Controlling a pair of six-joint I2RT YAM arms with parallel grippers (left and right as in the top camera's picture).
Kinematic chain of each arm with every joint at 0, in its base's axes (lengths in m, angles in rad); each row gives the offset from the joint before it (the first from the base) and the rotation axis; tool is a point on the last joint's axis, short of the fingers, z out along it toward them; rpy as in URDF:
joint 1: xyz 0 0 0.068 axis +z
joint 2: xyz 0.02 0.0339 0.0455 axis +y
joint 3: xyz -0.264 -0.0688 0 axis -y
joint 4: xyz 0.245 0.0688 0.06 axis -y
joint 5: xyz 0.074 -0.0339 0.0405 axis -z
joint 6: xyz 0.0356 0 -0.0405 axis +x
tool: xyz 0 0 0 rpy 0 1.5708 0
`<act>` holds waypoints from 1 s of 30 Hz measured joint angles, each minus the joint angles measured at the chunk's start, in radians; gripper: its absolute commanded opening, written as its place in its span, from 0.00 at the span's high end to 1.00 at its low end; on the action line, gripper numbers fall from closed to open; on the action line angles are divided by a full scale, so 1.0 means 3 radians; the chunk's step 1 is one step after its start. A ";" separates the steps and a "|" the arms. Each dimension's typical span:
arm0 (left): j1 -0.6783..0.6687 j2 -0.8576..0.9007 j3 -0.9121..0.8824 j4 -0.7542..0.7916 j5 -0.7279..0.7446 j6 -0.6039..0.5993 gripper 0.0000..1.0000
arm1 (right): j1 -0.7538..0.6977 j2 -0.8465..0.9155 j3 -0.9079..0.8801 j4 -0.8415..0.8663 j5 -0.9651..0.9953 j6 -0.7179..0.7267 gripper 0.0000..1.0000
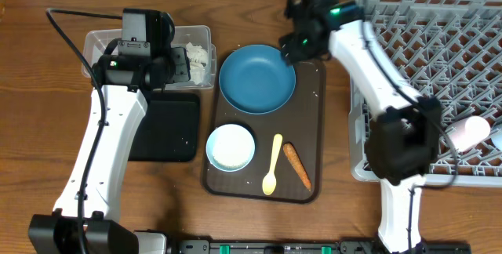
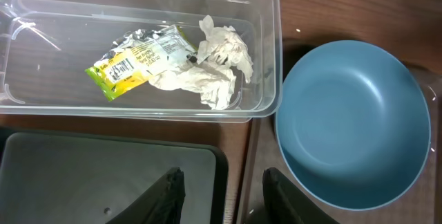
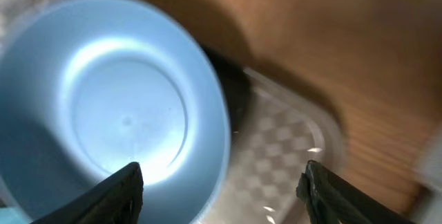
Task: Sort waste into correct bins and load items into the dishwasher rack
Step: 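Reach the right gripper to the blue plate and grasp its rim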
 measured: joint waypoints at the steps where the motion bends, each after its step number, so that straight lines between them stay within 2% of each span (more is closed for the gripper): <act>1: 0.0000 0.0000 0.0000 0.0001 0.0001 0.0000 0.60 | 0.0039 0.0079 0.0000 0.0003 0.0015 0.0037 0.34; 4: 0.0000 -0.0001 0.0000 0.0001 0.0000 0.0000 0.60 | 0.0106 0.0280 0.0000 0.0008 0.0050 0.0107 0.37; 6: 0.0000 0.0000 0.0000 0.0000 0.0000 0.0000 0.60 | 0.0145 0.0362 -0.0001 0.0008 0.0095 0.0155 0.42; 11: 0.0000 0.0000 0.0000 0.0000 0.0000 0.0000 0.60 | 0.0165 0.0462 -0.0001 0.0005 0.0215 0.0252 0.68; 14: 0.0000 0.0000 0.0000 0.0000 0.0000 0.0000 0.60 | 0.0161 0.0476 -0.0001 0.0006 0.0295 0.0308 0.90; 16: 0.0000 0.0000 0.0000 0.0000 0.0001 0.0000 0.60 | 0.0158 0.0476 0.0000 0.0005 0.0379 0.0364 0.99; 24: 0.0000 -0.0001 0.0000 0.0000 0.0000 0.0000 0.60 | 0.0048 0.0383 0.0020 0.0011 0.0322 0.0394 0.99; 30: 0.0000 -0.0001 0.0000 0.0000 0.0001 0.0001 0.60 | -0.0223 -0.0028 0.0017 0.0023 0.0642 0.0282 0.99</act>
